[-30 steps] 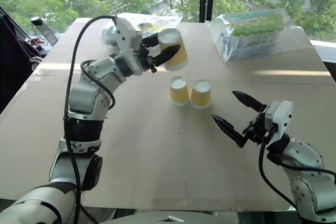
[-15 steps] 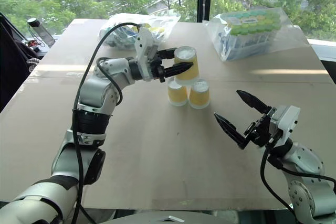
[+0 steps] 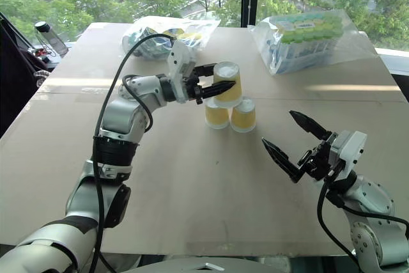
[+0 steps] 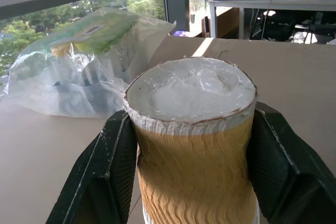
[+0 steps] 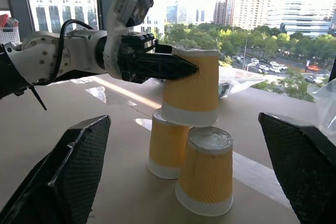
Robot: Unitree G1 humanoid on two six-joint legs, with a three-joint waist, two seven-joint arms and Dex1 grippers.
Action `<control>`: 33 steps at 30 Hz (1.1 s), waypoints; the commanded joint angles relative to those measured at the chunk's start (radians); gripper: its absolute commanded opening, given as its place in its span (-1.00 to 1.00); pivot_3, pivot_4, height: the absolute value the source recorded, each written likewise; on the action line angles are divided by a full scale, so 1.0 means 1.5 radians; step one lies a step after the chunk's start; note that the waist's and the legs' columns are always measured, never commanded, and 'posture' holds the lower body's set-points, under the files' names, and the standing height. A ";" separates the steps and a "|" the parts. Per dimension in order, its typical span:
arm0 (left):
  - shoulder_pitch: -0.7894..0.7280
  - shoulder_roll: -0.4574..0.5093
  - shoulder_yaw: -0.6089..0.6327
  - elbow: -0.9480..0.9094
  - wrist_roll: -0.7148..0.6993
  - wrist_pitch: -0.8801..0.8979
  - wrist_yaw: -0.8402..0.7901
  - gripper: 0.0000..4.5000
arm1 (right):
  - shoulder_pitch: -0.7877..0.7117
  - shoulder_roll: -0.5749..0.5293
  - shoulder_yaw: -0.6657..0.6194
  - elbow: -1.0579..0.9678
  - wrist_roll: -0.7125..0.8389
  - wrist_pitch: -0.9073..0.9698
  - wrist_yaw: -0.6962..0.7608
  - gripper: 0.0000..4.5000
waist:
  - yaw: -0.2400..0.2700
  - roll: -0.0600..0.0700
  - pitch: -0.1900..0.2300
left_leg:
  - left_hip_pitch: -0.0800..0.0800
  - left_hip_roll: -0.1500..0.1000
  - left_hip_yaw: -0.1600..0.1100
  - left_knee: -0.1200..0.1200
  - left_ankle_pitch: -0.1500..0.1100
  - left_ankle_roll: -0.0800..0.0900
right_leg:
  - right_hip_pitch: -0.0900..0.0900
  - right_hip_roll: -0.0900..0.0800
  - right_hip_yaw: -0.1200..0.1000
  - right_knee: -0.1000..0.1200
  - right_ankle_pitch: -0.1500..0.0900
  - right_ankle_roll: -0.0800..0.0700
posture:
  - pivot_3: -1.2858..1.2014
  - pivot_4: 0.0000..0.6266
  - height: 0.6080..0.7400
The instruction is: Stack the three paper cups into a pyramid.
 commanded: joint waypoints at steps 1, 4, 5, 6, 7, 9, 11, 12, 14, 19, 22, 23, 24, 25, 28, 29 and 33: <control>-0.008 -0.002 0.002 -0.003 0.005 -0.024 -0.003 0.06 | 0.001 0.001 -0.006 -0.006 -0.008 -0.012 -0.009 1.00 | 0.000 0.000 0.000 | 0.000 0.000 0.000 0.000 0.000 0.000 | 0.000 0.000 0.000 0.000 0.000 0.000 | 0.03 -0.52 1.00; -0.007 -0.003 0.000 0.001 0.009 -0.030 -0.006 0.06 | 0.002 0.002 -0.006 -0.001 -0.018 -0.016 -0.014 1.00 | 0.000 0.000 0.000 | 0.000 0.000 0.000 0.000 0.000 0.000 | 0.000 0.000 0.000 0.000 0.000 0.000 | 0.03 -0.52 1.00; -0.006 -0.003 -0.001 0.002 0.010 -0.032 -0.006 0.06 | 0.002 0.003 -0.006 0.000 -0.018 -0.017 -0.013 1.00 | 0.000 0.000 0.000 | 0.000 0.000 0.000 0.000 0.000 0.000 | 0.000 0.000 0.000 0.000 0.000 0.000 | 0.03 -0.52 1.00; -0.006 -0.003 -0.002 0.004 0.011 -0.034 -0.007 0.06 | 0.003 0.003 -0.006 0.000 -0.017 -0.018 -0.011 1.00 | 0.000 0.000 0.000 | 0.000 0.000 0.000 0.000 0.000 0.000 | 0.000 0.000 0.000 0.000 0.000 0.000 | 0.03 -0.52 1.00; -0.006 -0.004 -0.002 0.005 0.011 -0.035 -0.007 0.06 | 0.003 0.003 -0.006 0.001 -0.017 -0.019 -0.010 1.00 | 0.000 0.000 0.000 | 0.000 0.000 0.000 0.000 0.000 0.000 | 0.000 0.000 0.000 0.000 0.000 0.000 | 0.03 -0.52 1.00; -0.005 -0.004 -0.002 0.006 0.009 -0.036 -0.008 0.06 | 0.004 0.004 -0.006 0.001 -0.016 -0.020 -0.008 1.00 | 0.000 0.000 0.000 | 0.000 0.000 0.000 0.000 0.000 0.000 | 0.000 0.000 0.000 0.000 0.000 0.000 | 0.03 -0.52 1.00; -0.003 -0.008 0.002 0.005 0.004 -0.036 -0.005 0.06 | 0.005 0.005 -0.007 0.002 -0.016 -0.023 -0.005 1.00 | 0.000 0.000 0.000 | 0.000 0.000 0.000 0.000 0.000 0.000 | 0.000 0.000 0.000 0.000 0.000 0.000 | 0.03 -0.52 1.00; -0.002 -0.010 0.005 0.004 0.000 -0.034 -0.004 0.06 | 0.005 0.005 -0.007 0.003 -0.016 -0.025 -0.003 1.00 | 0.000 0.000 0.000 | 0.000 0.000 0.000 0.000 0.000 0.000 | 0.000 0.000 0.000 0.000 0.000 0.000 | 0.03 -0.52 1.00; -0.003 -0.013 0.010 0.004 -0.003 -0.036 0.001 0.06 | 0.004 0.006 -0.006 0.005 -0.017 -0.027 -0.001 1.00 | 0.000 0.000 0.000 | 0.000 0.000 0.000 0.000 0.000 0.000 | 0.000 0.000 0.000 0.000 0.000 0.000 | 0.03 -0.52 1.00; -0.008 -0.019 0.022 0.000 -0.011 -0.041 0.005 0.96 | 0.005 0.005 -0.005 0.008 -0.015 -0.031 0.001 1.00 | 0.000 0.000 0.000 | 0.000 0.000 0.000 0.000 0.000 0.000 | 0.000 0.000 0.000 0.000 0.000 0.000 | 0.03 -0.52 1.00; -0.011 -0.018 0.027 -0.004 -0.010 -0.039 0.006 0.96 | 0.004 0.005 -0.005 0.009 -0.014 -0.031 0.003 1.00 | 0.000 0.000 0.000 | 0.000 0.000 0.000 0.000 0.000 0.000 | 0.000 0.000 0.000 0.001 0.000 0.000 | 0.03 -0.52 1.00; -0.012 -0.017 0.028 -0.007 -0.012 -0.038 0.006 0.96 | 0.004 0.005 -0.005 0.009 -0.014 -0.030 0.003 1.00 | 0.000 0.000 0.000 | 0.000 0.000 0.000 0.000 0.000 0.000 | 0.000 0.000 0.000 0.001 0.000 0.000 | 0.03 -0.52 1.00; -0.014 -0.016 0.030 -0.012 -0.013 -0.038 0.007 0.96 | 0.005 0.005 -0.006 0.009 -0.013 -0.030 0.004 1.00 | 0.000 0.000 0.000 | 0.000 0.000 0.000 0.000 0.000 0.000 | 0.000 0.000 0.000 0.001 0.000 0.000 | 0.03 -0.52 1.00; -0.017 -0.014 0.034 -0.022 -0.016 -0.037 0.008 0.96 | 0.005 0.004 -0.007 0.010 -0.012 -0.030 0.005 1.00 | 0.000 0.000 0.000 | 0.000 0.000 0.000 0.000 0.000 0.000 | 0.000 0.000 0.000 0.001 0.000 0.000 | 0.03 -0.52 1.00; -0.029 -0.014 0.062 -0.071 -0.058 -0.026 0.004 0.96 | 0.008 0.002 -0.014 0.011 -0.004 -0.030 0.012 1.00 | 0.000 0.000 0.000 | 0.000 0.000 0.000 0.000 0.000 0.000 | 0.000 0.000 0.000 0.001 0.000 0.000 | 0.03 -0.52 1.00; -0.031 -0.015 0.073 -0.088 -0.079 -0.021 -0.002 0.96 | 0.009 0.001 -0.015 0.011 -0.003 -0.030 0.013 1.00 | 0.000 0.000 0.000 | 0.000 0.000 0.000 0.000 0.000 0.000 | 0.000 0.000 0.000 0.001 0.000 0.000 | 0.03 -0.52 1.00; 0.057 0.051 0.117 -0.197 -0.190 0.065 -0.077 0.96 | 0.036 -0.004 -0.014 0.052 -0.016 -0.042 0.039 1.00 | -0.005 0.001 0.000 | 0.000 0.000 0.000 0.000 0.000 0.000 | 0.000 0.000 0.000 0.001 0.000 0.000 | 0.03 -0.52 1.00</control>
